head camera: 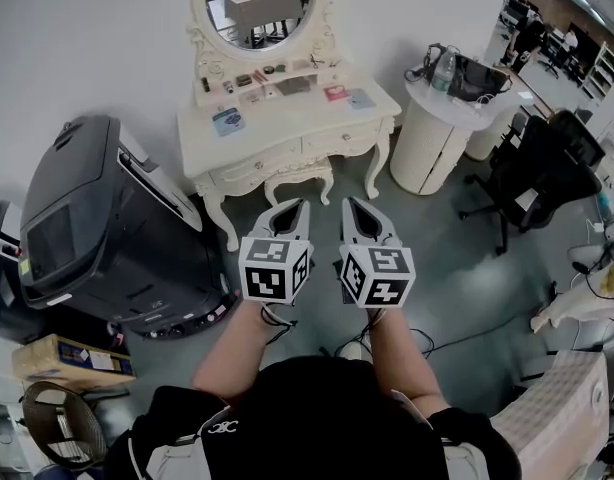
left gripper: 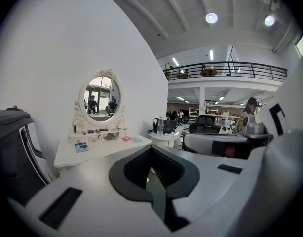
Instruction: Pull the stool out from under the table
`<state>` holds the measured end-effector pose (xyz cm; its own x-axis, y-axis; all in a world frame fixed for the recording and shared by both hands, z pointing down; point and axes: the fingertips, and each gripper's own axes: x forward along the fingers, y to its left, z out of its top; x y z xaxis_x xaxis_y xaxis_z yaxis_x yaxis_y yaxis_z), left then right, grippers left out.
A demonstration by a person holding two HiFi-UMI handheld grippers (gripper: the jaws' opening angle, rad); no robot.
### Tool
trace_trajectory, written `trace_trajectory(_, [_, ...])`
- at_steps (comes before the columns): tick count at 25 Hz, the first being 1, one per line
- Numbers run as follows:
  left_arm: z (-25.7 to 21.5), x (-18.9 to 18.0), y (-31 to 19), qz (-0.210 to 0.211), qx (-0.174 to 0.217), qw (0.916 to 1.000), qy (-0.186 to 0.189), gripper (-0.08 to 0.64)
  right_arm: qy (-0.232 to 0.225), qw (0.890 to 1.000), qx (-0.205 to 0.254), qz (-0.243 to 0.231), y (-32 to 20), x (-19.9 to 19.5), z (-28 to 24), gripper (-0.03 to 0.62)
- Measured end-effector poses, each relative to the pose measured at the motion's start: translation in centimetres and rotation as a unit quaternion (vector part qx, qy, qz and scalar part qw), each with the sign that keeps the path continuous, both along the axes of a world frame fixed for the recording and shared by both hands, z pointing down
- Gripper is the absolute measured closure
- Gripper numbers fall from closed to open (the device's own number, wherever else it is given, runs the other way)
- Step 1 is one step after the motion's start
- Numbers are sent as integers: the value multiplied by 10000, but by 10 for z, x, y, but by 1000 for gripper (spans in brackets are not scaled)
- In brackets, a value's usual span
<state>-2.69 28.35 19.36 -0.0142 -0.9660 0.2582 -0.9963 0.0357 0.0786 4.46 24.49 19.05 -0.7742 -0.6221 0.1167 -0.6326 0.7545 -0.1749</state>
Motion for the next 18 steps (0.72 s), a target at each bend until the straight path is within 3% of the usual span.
trace_trajectory(18, [16,57,-80,-494,-201,9984,-169,557,104,9982,-23,-584,-74,50,11,584])
